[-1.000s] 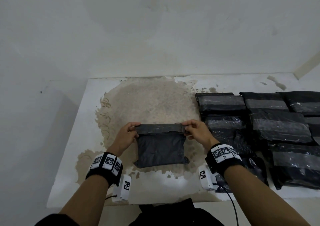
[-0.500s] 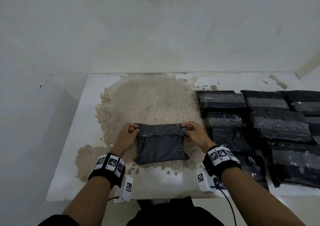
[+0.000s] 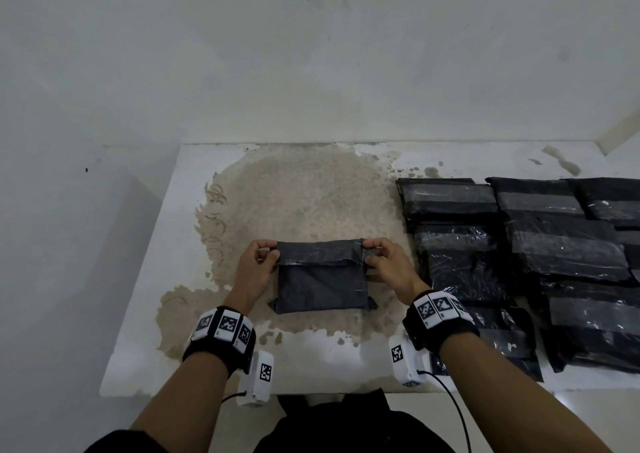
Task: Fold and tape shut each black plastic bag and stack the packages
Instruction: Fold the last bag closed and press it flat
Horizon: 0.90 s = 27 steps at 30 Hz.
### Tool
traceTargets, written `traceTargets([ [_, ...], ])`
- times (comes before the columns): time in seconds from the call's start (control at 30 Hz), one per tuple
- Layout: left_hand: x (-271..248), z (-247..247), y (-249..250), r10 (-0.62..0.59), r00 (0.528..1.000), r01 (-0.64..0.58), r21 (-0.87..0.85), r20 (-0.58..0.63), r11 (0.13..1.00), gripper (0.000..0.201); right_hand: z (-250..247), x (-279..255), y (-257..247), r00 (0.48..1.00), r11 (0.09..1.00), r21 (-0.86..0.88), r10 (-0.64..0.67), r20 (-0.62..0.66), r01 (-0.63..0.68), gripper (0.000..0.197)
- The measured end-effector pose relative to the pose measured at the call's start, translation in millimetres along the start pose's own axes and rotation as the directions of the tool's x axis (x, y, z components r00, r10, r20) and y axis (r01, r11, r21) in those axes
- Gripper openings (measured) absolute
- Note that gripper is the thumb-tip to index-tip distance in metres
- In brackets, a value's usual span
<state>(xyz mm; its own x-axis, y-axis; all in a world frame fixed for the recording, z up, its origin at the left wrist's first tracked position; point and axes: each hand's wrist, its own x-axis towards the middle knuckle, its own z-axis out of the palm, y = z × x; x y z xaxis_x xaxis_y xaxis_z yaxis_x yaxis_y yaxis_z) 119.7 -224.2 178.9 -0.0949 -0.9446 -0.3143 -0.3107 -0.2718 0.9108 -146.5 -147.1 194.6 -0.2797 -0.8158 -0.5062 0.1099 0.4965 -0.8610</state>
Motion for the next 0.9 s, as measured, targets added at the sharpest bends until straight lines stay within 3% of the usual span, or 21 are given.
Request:
traceTargets([
  [0.9, -3, 5, -13, -0.037, 0.999, 0.037, 0.009, -0.039, 0.999, 0.015, -3, 4, 7, 1.0, 0.999, -0.025, -0.023, 0.02, 0.023, 0.034],
])
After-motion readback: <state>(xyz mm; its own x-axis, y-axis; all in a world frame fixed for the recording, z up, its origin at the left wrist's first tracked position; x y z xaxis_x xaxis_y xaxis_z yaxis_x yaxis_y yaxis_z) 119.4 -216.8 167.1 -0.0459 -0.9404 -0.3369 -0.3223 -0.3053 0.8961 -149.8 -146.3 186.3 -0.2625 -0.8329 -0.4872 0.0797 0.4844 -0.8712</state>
